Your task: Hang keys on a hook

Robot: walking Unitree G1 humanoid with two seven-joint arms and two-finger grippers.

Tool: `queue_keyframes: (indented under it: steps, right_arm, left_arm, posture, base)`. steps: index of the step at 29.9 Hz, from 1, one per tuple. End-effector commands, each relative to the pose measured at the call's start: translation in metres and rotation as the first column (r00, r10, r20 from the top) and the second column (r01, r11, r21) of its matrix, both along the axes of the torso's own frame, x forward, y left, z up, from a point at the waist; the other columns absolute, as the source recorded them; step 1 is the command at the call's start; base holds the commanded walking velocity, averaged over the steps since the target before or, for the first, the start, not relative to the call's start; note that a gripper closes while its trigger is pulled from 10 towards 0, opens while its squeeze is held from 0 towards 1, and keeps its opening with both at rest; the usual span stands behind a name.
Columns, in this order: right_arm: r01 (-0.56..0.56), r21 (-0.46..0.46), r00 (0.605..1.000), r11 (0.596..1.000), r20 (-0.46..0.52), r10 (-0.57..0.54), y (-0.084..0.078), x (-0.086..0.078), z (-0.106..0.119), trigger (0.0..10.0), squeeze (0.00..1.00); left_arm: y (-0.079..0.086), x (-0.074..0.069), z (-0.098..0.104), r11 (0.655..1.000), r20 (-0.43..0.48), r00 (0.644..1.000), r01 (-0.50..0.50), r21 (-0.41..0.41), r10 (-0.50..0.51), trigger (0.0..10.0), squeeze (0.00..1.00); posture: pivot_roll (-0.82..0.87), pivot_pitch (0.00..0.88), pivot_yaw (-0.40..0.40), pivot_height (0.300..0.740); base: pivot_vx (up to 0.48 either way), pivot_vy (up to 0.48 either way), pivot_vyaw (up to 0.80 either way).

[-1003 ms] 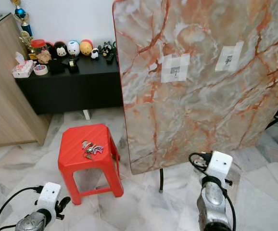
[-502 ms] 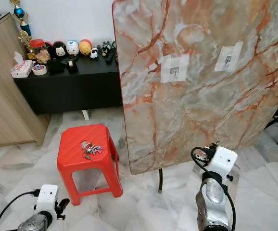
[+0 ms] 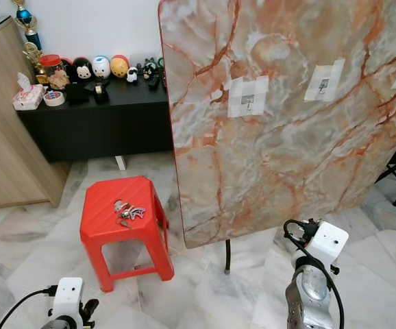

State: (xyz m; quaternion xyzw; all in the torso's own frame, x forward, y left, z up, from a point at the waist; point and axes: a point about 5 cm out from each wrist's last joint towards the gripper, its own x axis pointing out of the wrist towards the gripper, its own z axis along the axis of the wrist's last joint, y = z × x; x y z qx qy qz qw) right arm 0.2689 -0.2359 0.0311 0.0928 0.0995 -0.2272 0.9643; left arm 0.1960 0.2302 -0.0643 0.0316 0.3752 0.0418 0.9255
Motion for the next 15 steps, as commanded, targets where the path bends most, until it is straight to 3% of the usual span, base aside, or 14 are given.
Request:
queue_keyframes:
  steps: [1, 4, 15]
  right_arm:
    - [-0.025, 0.000, 0.999, 1.000, 0.024, 0.025, 0.0072, 0.0050, 0.0065, 10.0, 0.00]
    - [-0.034, -0.005, 0.999, 0.999, 0.019, 0.034, 0.0091, 0.0054, 0.0068, 10.0, 0.00]
    - [-0.046, -0.005, 0.999, 0.999, 0.029, 0.046, 0.0129, 0.0118, 0.0127, 10.0, 0.00]
  left_arm:
    - [0.0004, -0.0133, -0.0077, 1.000, -0.056, 0.998, 0.002, 0.011, -0.001, 10.0, 0.00]
    - [0.0017, -0.0171, -0.0094, 1.000, -0.073, 0.997, 0.009, 0.020, -0.008, 10.0, 0.00]
    - [-0.0003, -0.0212, -0.0116, 0.999, -0.083, 0.996, 0.038, 0.026, -0.036, 10.0, 0.00]
  posture:
    - [0.02, 0.000, -0.037, 0.740]
    - [0.02, 0.000, -0.037, 0.740]
    - [0.03, 0.000, -0.042, 0.740]
  base:
    - [0.000, 0.405, 0.00]
    - [0.000, 0.346, 0.00]
    - [0.000, 0.000, 0.00]
